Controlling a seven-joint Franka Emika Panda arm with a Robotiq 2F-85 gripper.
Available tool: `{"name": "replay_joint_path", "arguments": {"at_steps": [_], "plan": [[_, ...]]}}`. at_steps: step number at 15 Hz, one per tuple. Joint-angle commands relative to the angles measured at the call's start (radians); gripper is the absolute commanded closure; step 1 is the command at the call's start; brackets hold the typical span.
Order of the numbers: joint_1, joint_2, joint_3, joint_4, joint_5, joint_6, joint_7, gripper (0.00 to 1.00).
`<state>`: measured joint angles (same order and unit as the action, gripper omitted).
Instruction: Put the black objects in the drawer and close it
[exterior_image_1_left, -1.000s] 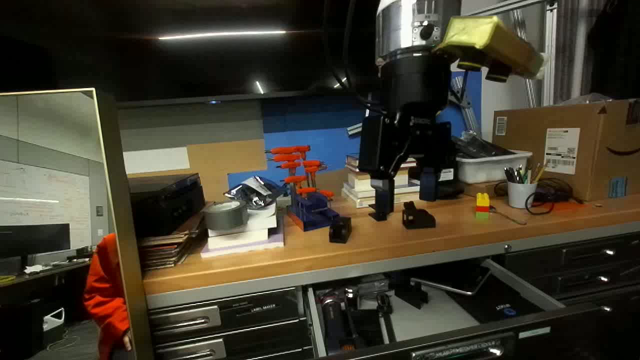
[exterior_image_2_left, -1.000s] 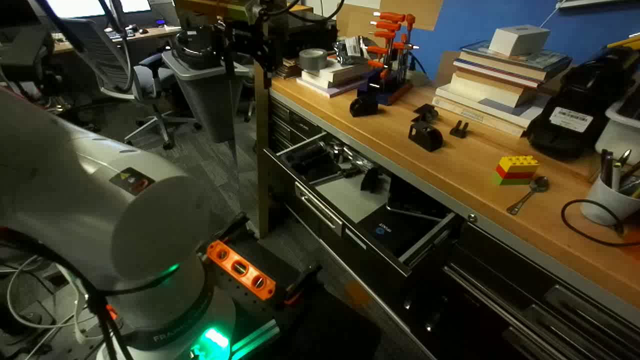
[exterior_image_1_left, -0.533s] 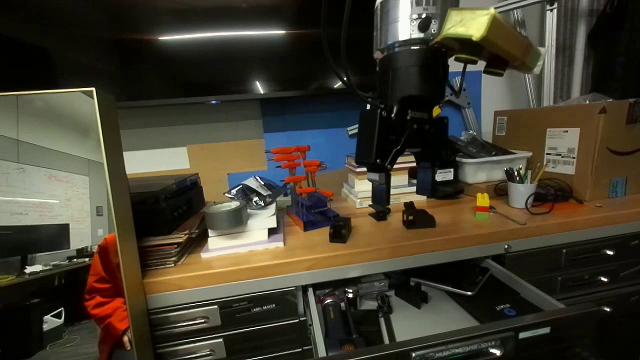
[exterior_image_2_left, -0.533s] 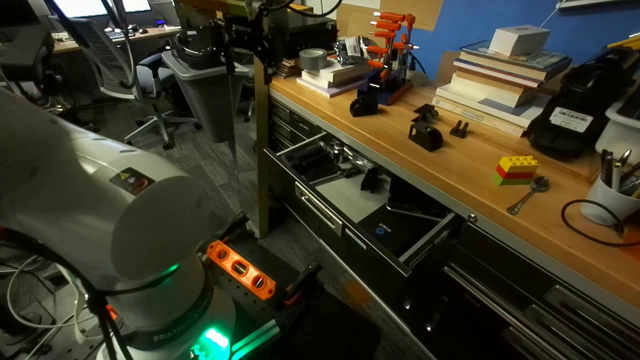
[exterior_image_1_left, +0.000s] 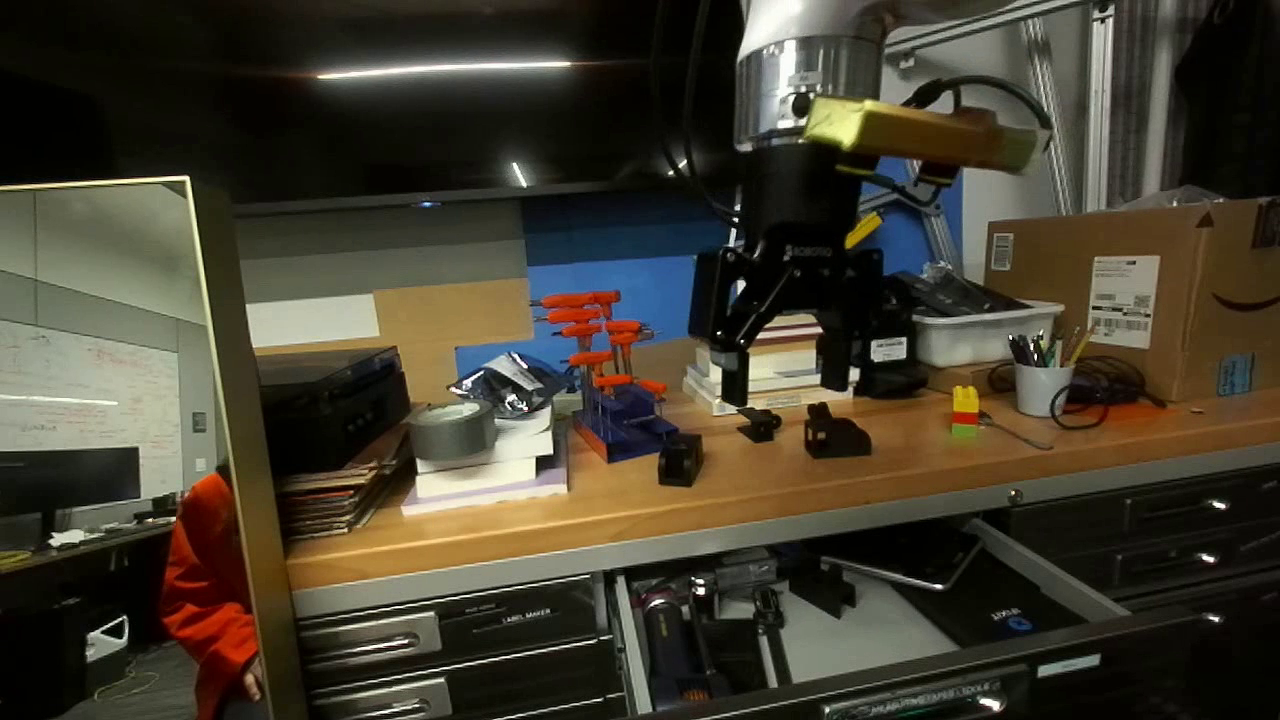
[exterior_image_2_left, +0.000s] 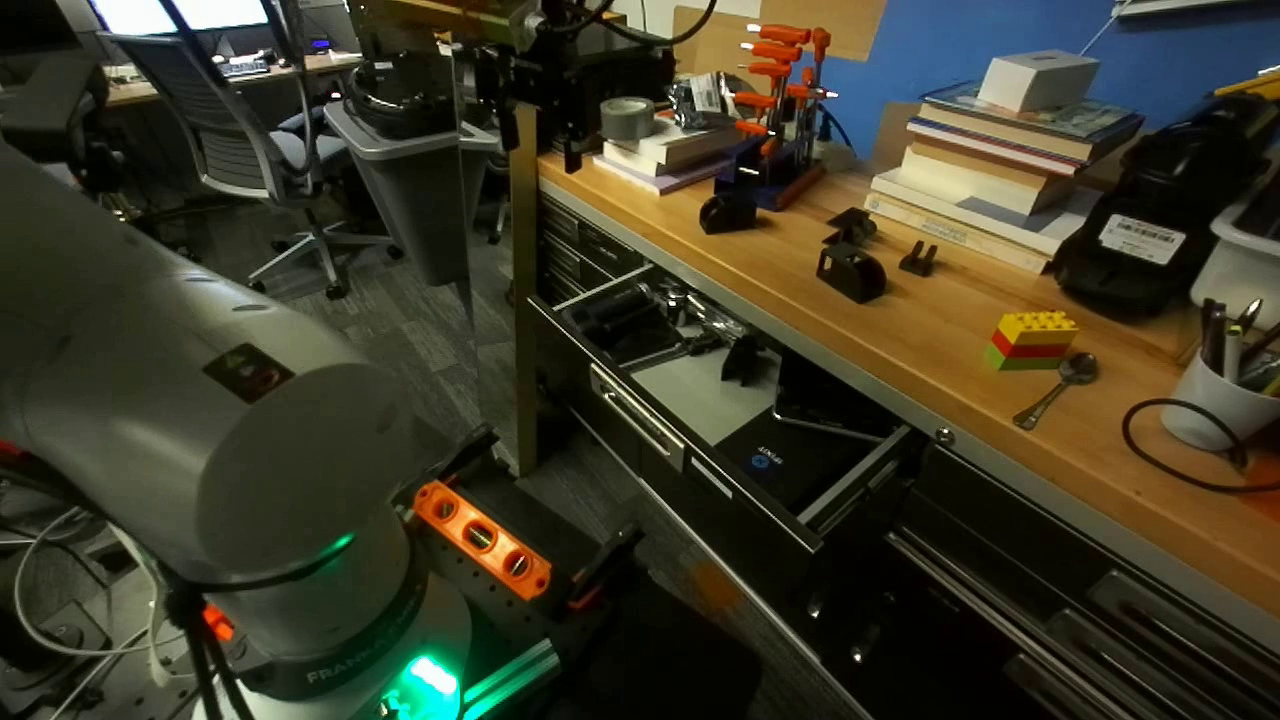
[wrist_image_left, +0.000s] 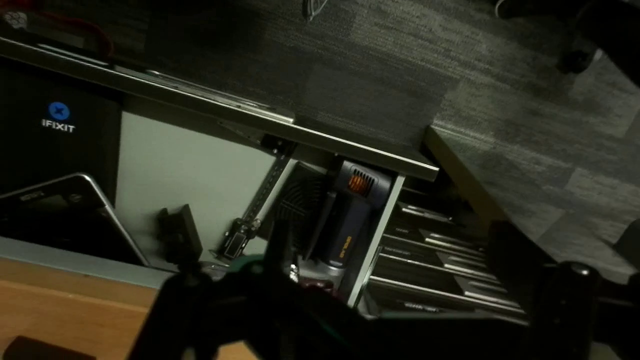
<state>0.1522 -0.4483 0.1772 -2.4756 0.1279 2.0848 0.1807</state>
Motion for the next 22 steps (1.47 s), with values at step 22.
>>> {"name": "replay_joint_path", "arguments": {"at_steps": [22], "plan": [[0.053,0.933,-0.137,0.813,-0.343,0.106,0.916,0.00]]}}
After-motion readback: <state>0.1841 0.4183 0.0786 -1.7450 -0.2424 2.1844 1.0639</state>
